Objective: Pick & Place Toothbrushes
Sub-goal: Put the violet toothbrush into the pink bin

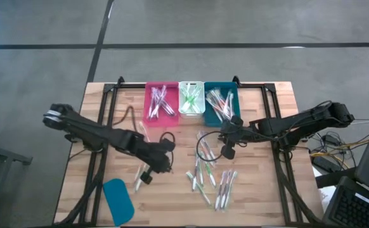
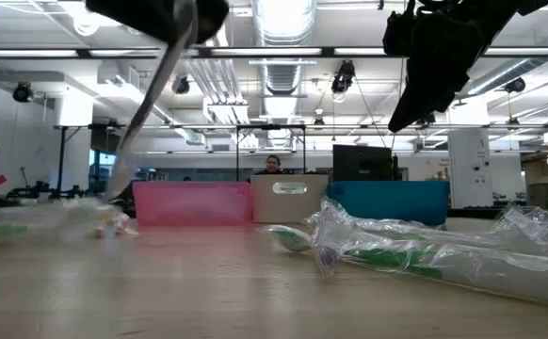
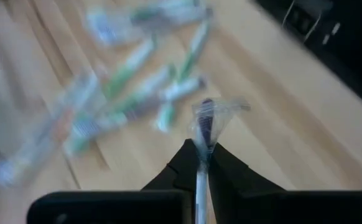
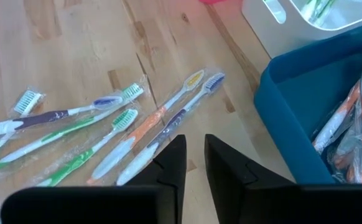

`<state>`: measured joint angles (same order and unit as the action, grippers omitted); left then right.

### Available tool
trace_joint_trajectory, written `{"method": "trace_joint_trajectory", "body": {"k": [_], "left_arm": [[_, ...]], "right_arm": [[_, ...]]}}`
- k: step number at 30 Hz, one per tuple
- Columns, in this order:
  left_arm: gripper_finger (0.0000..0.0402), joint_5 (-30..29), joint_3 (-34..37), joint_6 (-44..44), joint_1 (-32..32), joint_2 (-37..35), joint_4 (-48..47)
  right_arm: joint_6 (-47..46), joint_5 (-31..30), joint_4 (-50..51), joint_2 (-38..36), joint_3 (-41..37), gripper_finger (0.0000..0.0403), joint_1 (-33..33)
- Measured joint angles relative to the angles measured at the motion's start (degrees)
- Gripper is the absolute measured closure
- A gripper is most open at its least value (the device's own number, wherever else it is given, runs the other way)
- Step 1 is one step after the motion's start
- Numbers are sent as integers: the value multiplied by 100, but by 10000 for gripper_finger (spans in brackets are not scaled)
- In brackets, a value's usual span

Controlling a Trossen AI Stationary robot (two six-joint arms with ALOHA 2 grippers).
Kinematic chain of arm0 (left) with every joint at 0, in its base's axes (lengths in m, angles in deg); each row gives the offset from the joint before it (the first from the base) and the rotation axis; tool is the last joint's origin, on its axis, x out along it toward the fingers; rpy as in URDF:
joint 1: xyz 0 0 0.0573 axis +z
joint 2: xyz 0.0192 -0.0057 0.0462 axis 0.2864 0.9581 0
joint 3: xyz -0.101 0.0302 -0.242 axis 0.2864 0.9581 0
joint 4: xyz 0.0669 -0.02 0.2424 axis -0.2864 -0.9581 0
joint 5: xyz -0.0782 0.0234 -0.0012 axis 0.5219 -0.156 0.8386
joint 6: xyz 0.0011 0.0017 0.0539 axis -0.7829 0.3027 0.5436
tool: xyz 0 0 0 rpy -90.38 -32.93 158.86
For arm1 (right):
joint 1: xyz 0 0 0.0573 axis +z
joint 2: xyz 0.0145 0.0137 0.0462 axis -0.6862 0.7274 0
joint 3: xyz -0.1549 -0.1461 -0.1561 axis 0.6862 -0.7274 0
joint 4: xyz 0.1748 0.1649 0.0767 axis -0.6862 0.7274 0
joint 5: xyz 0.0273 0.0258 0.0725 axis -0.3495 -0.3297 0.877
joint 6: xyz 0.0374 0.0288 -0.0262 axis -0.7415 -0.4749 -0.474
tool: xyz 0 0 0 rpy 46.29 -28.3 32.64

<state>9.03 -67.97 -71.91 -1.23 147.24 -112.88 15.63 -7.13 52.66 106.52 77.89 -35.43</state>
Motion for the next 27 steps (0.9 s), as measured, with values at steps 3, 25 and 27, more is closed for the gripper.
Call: {"method": "trace_joint_trajectory", "body": {"k": [3,25,27], "left_arm": [[382,-34,5,453,45,-335,281],[382,-3715,9,7369,1336,-520,-93],[383,-3729,9,7561,1575,-419,-100]], "right_arm": [[0,0,0,0,-5,337,-1],[15,0,-40,0,-46,291,-2],[20,-2,-42,0,-57,289,-2]]}}
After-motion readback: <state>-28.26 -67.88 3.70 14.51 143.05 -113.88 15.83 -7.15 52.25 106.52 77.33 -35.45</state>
